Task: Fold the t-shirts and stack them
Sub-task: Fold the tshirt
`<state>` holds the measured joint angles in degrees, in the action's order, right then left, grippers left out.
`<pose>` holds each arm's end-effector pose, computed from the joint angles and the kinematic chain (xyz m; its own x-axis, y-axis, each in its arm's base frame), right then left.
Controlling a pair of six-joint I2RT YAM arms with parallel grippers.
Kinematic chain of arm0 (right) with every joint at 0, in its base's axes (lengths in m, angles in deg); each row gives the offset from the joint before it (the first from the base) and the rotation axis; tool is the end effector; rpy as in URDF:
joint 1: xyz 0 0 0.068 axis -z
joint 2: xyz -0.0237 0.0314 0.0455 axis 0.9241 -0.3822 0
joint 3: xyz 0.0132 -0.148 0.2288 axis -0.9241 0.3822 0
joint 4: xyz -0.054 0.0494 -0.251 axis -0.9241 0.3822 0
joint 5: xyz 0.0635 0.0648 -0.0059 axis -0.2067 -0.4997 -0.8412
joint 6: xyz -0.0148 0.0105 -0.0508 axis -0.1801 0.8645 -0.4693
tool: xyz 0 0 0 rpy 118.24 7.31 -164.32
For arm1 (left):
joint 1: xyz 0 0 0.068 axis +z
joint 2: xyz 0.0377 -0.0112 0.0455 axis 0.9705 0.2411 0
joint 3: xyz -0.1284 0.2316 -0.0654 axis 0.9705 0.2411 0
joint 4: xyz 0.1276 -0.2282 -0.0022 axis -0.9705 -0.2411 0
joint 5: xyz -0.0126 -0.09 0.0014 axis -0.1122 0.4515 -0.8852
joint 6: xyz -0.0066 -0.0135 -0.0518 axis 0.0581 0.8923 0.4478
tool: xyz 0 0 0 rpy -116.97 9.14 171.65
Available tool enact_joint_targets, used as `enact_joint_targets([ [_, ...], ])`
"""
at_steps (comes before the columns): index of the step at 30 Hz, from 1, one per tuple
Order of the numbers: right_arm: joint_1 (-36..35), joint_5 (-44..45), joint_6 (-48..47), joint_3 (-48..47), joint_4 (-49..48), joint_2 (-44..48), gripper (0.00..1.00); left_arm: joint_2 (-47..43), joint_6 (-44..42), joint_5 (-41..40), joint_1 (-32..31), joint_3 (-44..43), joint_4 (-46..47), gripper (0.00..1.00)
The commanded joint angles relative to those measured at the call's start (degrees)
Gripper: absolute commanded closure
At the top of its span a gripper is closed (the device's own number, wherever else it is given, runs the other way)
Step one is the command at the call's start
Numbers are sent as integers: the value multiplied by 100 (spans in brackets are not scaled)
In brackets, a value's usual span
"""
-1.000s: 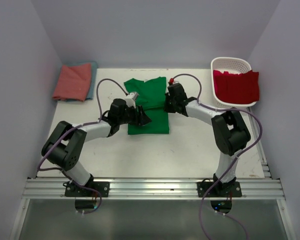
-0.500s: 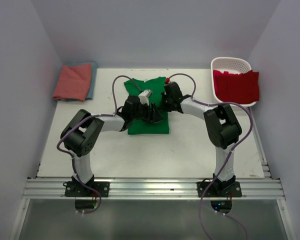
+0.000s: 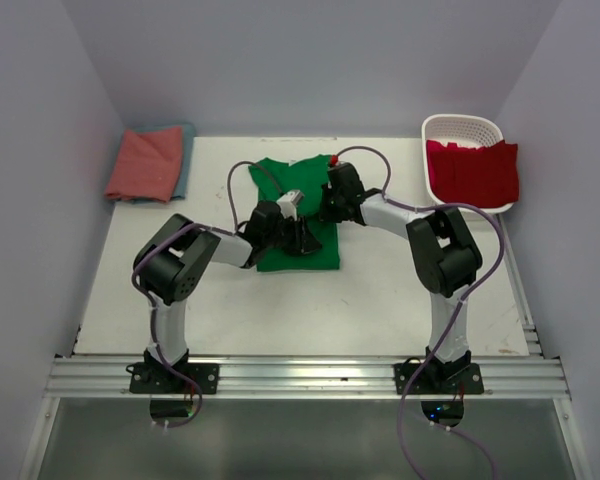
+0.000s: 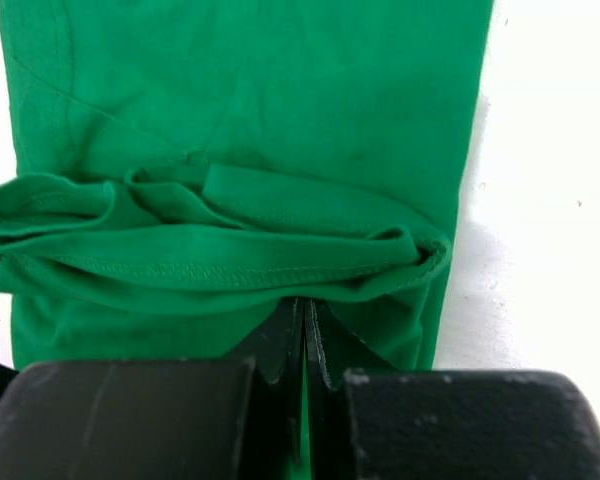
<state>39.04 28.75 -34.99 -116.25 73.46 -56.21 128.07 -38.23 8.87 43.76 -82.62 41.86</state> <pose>0.3888 0.2118 0.1675 -0.7910 0.1224 -0.5994 -0.1193 0.9301 0.3474 0.3238 -0.2221 0.1185 -0.7999 -0.0867 -0.5938 0.4146 0.6356 -0.6512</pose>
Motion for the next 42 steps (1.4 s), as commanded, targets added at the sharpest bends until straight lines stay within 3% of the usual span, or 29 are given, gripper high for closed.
enact_joint_targets([
  [1,10,-11,-27,-278,-100,-87,100,-17,42,121,-127,610,270,65],
  [9,28,16,-89,-313,-109,-183,100,-922,710,-132,-997,2332,1131,66],
  [15,37,-19,-115,-304,-100,-184,100,-1398,1177,-493,-1595,3072,1466,66],
  [26,-244,-221,-344,1337,22,2303,100,-1319,1054,-713,-1631,2889,1282,66],
  [30,-727,-151,-195,2076,93,2952,100,-1389,1010,-765,-1631,2713,1098,68],
  [42,-1282,-257,473,3536,-495,3086,100,-1960,931,-1003,-1631,2633,693,69],
])
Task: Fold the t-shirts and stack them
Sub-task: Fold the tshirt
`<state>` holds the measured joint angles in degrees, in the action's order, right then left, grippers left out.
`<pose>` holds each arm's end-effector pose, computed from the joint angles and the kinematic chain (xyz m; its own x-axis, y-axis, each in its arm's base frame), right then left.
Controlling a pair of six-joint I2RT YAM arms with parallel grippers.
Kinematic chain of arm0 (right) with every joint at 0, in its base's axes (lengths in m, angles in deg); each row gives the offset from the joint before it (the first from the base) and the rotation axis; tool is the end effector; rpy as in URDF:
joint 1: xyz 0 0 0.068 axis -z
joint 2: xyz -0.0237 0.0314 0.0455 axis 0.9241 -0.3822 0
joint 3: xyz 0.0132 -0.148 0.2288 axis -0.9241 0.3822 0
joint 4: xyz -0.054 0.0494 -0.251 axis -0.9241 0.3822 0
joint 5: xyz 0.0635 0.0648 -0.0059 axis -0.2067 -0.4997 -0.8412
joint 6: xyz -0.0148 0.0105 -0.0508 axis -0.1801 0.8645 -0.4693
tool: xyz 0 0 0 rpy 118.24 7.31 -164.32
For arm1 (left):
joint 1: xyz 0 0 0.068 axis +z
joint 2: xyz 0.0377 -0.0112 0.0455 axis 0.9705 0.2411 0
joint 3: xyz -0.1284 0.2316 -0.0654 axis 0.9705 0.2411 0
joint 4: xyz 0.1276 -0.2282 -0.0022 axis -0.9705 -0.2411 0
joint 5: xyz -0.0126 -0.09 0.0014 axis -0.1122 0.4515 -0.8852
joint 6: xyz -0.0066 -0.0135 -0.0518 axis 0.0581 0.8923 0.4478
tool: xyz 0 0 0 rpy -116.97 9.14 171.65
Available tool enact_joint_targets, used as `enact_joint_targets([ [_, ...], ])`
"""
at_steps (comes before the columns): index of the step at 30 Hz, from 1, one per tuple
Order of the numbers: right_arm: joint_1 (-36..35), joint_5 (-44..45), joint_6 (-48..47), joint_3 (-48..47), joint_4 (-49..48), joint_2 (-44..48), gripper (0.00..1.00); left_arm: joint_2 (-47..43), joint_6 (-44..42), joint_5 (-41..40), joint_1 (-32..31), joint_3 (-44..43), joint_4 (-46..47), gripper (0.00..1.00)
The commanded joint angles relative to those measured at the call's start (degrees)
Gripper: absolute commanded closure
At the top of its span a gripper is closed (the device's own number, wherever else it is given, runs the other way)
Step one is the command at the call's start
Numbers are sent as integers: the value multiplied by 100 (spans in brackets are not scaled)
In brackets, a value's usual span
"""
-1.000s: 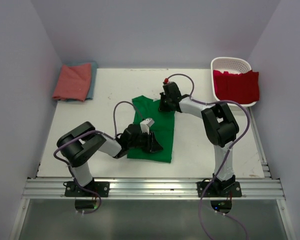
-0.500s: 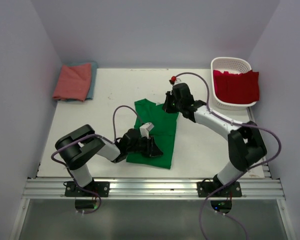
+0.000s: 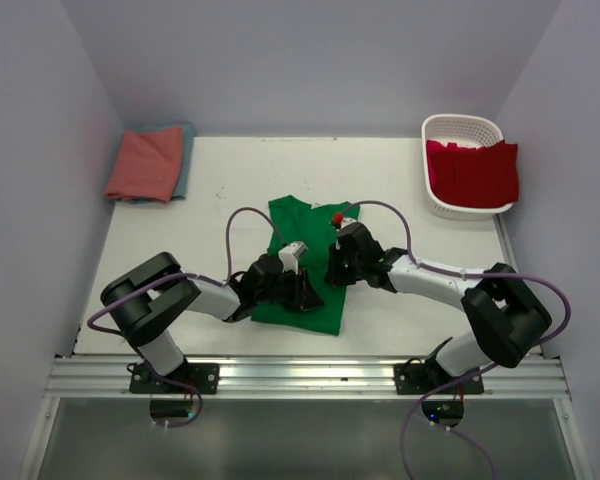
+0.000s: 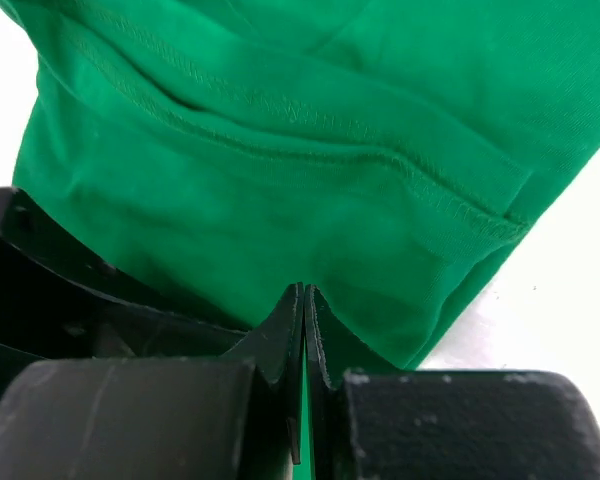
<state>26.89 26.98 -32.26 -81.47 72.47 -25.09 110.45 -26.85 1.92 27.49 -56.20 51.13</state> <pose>0.2209 0.1919 0.1760 -0.8409 -0.0293 -0.5404 -0.2736 0.8846 0.3777 0.1814 -0.2217 0.1146 -0.8656 -0.0338 -0.4996 0.3902 0.5796 -0.7154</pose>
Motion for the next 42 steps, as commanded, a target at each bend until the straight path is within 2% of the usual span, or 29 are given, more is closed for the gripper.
enact_joint_targets([
  [1,-67,-62,226,129,-432,-70,100,-207,-208,-308,-5,0,-234,69],
  [6,-67,236,244,77,-450,-508,100,-164,-173,-247,-14,26,-190,69],
  [13,12,649,165,-756,-266,-1765,100,-356,-120,-194,-5,254,-128,70],
  [24,724,1317,-221,-2128,401,-2302,100,-603,108,-159,-75,940,267,71],
  [28,847,1283,-371,-2813,552,-2750,100,-629,117,-159,-84,1010,294,71],
  [35,997,1169,-406,-3429,640,-3453,100,-656,126,-159,-84,1081,328,71],
  [42,1041,1116,-424,-3878,728,-3595,100,-612,161,-97,-84,1177,416,71],
])
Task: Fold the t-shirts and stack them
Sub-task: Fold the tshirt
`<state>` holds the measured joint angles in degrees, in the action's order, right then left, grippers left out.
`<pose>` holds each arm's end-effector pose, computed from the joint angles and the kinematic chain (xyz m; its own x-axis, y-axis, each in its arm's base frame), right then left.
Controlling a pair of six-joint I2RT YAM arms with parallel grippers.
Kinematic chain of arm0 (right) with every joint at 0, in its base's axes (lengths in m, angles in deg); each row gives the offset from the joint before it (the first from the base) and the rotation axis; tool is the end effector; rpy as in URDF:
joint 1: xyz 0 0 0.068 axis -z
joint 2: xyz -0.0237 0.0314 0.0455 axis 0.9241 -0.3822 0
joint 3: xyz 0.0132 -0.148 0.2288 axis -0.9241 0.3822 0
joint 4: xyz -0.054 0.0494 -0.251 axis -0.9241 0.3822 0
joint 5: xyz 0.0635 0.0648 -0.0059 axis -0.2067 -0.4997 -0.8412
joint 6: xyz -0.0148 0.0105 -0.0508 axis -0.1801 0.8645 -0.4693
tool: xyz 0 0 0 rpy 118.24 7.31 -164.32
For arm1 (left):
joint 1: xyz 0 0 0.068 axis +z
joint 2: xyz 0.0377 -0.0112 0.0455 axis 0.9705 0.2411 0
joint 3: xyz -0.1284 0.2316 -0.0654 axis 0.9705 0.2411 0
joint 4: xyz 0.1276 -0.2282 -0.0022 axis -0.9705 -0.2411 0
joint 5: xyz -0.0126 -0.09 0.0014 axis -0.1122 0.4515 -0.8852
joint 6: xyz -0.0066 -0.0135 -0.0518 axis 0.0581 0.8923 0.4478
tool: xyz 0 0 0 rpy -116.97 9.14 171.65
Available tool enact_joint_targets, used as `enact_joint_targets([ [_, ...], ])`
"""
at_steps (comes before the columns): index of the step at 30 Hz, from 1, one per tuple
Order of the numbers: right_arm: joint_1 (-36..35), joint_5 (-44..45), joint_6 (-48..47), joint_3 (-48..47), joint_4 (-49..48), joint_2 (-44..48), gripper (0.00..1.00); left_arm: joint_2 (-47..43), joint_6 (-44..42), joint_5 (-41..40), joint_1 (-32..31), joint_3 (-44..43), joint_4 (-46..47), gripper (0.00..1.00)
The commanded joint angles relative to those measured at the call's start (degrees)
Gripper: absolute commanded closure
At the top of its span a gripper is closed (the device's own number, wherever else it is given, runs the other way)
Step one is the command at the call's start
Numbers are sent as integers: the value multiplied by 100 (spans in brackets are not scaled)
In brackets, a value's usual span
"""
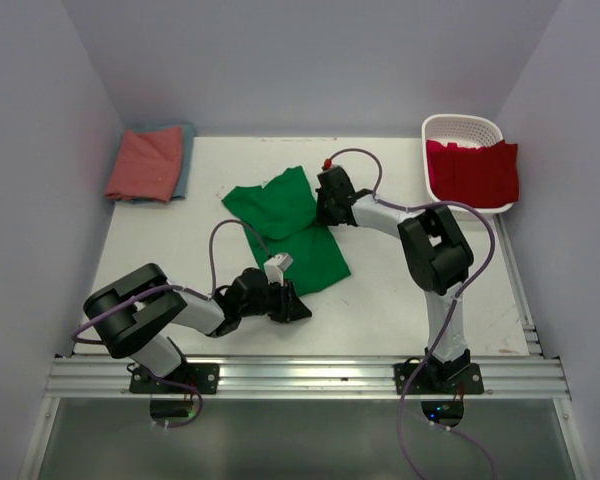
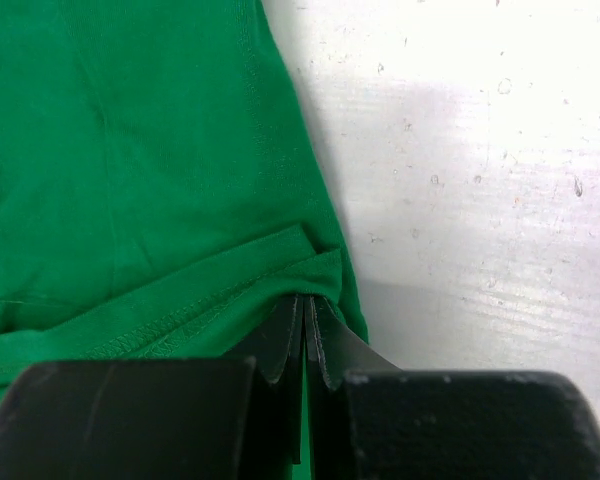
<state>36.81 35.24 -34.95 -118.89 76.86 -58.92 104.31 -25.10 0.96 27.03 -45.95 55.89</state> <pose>0.3874 0.2263 0.1571 -0.7938 0.0906 -0.6014 -0.0803 0.9646 0.2513 0.1521 -0.1906 0.1072 -0.8701 -0.0585 -0.4894 0.3700 0.5786 -0.7269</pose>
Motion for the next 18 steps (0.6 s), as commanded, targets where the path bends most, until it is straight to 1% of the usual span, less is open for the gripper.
enact_joint_targets([
  [1,49,290,-172,-145,288,-203,100,3,-14,8,-38,161,-43,71],
  [5,57,272,-199,-145,289,-185,100,-146,30,104,-47,144,-68,73],
  [7,57,246,-216,-154,288,-185,100,-479,-49,43,-73,12,-305,74],
  [8,57,220,-216,-145,297,-185,100,-803,-179,-166,-73,-75,-785,74],
  [10,57,114,-208,30,245,-71,100,-1199,-347,-465,-73,-444,-1349,74],
  [11,57,88,-208,153,166,164,100,-1402,-513,-806,-73,-585,-1874,72],
  [12,57,79,-208,415,-52,271,100,-1786,-602,-984,-73,-882,-2105,72],
  [14,57,70,-208,593,-125,543,100,-2218,-856,-1598,-64,-1165,-2702,72],
  [16,49,52,-190,707,7,641,100,-2335,-980,-2169,-56,-1482,-3012,74],
  [17,49,18,-173,795,-36,685,100,-2344,-1094,-2598,-47,-1543,-3222,76],
  [18,31,-18,-138,987,-150,790,100,-2248,-1164,-2681,5,-1640,-3267,78],
])
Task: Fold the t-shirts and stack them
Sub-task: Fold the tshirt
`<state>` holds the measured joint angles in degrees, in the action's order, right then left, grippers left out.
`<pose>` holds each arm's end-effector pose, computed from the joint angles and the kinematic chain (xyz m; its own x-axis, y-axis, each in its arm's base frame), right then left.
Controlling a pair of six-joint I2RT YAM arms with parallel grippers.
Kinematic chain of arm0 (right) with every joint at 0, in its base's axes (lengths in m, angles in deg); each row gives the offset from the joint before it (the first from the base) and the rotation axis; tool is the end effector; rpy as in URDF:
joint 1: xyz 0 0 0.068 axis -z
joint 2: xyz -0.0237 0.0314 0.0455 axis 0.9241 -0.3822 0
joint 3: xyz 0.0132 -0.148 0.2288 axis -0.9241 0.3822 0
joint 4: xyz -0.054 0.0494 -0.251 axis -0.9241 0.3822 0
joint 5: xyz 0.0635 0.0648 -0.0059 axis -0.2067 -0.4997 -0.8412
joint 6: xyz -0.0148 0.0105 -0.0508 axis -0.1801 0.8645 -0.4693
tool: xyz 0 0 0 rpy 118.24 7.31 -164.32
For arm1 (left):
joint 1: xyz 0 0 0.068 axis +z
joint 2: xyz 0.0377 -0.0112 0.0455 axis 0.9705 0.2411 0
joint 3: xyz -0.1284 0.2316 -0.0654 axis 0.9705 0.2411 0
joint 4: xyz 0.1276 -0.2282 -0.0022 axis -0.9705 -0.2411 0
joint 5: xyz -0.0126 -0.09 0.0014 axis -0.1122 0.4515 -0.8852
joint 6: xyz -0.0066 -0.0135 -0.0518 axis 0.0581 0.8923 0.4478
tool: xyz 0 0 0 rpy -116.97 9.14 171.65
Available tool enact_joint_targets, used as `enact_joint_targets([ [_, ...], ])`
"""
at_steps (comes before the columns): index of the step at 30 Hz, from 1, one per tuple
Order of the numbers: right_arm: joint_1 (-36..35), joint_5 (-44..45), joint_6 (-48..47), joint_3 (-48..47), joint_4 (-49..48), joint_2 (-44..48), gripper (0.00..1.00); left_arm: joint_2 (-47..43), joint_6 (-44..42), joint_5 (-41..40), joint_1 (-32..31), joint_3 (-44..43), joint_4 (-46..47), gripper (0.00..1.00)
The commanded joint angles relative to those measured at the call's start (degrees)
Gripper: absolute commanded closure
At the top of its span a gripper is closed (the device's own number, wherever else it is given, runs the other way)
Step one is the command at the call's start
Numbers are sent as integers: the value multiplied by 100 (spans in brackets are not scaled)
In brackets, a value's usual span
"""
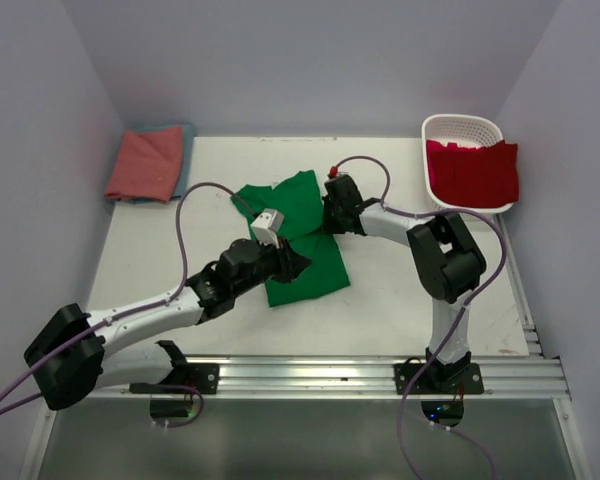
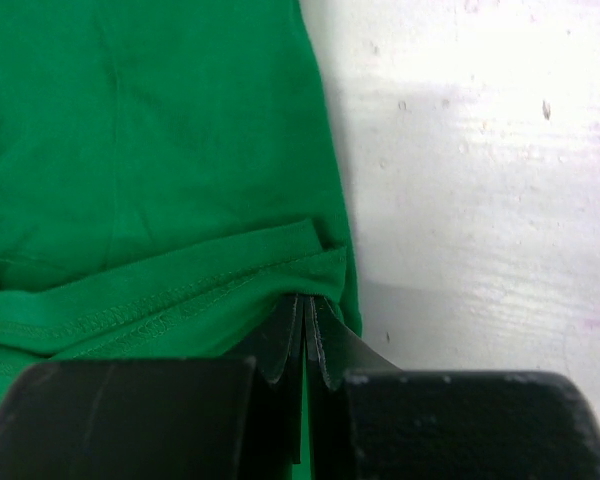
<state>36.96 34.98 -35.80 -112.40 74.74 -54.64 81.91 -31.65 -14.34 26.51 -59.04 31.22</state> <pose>0.3690 0.2143 0.1571 -0.7944 0.0773 -0.6024 -0.0916 0.9653 0.2447 0.1643 -0.1939 0.2210 -0.6635 -0.2121 -0.7174 0.4559 0.6457 -0.6126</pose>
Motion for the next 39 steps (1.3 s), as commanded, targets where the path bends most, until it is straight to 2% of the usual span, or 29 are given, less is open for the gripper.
enact_joint_targets([
  [1,24,0,-35,427,26,397,100,80,-570,-1169,206,-340,-792,79],
  [3,24,-9,9,620,-18,476,100,475,-685,-1065,391,-314,-678,81],
  [7,16,-106,106,1042,-105,704,100,1284,-712,-319,927,-235,-239,89],
  [9,-46,-80,167,1401,-176,949,100,1557,-694,-168,964,-191,104,90],
  [11,-98,-80,211,1639,-246,1117,100,1680,-598,358,964,-182,447,91],
  [16,-248,-36,440,2404,-387,1644,100,1690,-369,869,815,-454,589,91],
  [23,-274,-53,502,2652,-475,1655,100,1320,-185,913,261,-1042,518,91],
  [28,-292,-97,519,2511,-493,1452,100,1863,96,1222,-125,-1140,930,92],
  [34,-283,-36,475,2449,-431,1469,100,2655,290,1002,-460,-640,1458,93],
  [39,-283,8,449,2537,-422,1584,100,2762,220,458,-460,-367,1196,98],
])
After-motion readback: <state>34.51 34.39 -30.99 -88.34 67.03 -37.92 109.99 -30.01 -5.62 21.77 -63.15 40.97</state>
